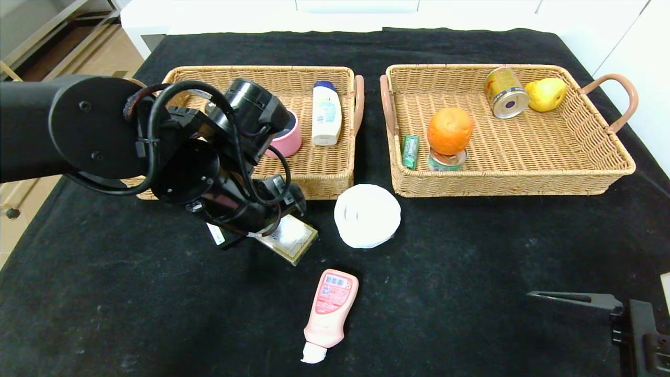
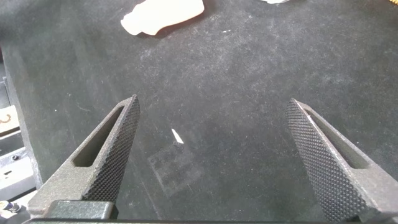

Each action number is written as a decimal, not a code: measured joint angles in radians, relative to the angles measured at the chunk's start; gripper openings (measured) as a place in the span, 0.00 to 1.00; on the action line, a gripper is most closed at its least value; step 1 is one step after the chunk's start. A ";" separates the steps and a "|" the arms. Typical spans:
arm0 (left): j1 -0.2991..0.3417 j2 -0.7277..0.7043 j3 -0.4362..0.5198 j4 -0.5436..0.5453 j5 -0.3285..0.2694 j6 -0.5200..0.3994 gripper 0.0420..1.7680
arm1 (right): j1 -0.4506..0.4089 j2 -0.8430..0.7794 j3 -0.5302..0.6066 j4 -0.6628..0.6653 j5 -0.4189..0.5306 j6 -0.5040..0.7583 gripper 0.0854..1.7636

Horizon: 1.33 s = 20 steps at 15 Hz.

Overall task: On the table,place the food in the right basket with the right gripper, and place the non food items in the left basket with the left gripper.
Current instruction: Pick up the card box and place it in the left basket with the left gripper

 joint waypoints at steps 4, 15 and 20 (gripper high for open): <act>-0.003 0.018 -0.001 0.000 0.013 -0.001 0.97 | 0.000 0.000 0.002 0.000 0.000 0.000 0.97; -0.006 0.045 -0.002 -0.001 0.012 -0.003 0.97 | 0.001 0.002 0.008 0.003 0.000 -0.019 0.97; -0.005 0.046 0.001 0.000 0.006 -0.006 0.97 | 0.001 0.002 0.011 0.003 0.000 -0.021 0.97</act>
